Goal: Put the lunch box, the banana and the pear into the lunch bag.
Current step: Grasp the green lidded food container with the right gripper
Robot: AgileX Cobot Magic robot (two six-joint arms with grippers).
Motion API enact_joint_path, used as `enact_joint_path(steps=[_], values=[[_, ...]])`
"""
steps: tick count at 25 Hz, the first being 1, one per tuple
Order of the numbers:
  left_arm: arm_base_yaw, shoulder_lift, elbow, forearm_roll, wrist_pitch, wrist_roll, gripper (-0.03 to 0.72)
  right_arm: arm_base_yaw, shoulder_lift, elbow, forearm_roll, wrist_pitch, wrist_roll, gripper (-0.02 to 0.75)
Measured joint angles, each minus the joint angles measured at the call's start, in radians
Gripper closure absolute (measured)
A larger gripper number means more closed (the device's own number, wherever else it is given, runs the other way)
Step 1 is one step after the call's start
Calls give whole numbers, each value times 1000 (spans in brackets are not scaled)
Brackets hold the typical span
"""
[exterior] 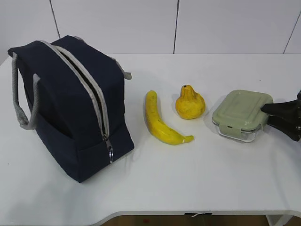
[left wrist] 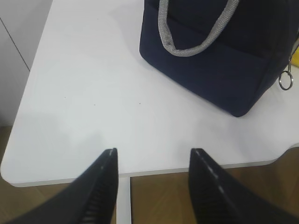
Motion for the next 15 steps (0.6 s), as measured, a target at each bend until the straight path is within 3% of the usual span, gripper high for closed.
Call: enact_joint_path(steps=[15], values=[[0, 0, 0, 0, 0, 0, 317, 0, 0, 0, 1, 0, 1, 444]])
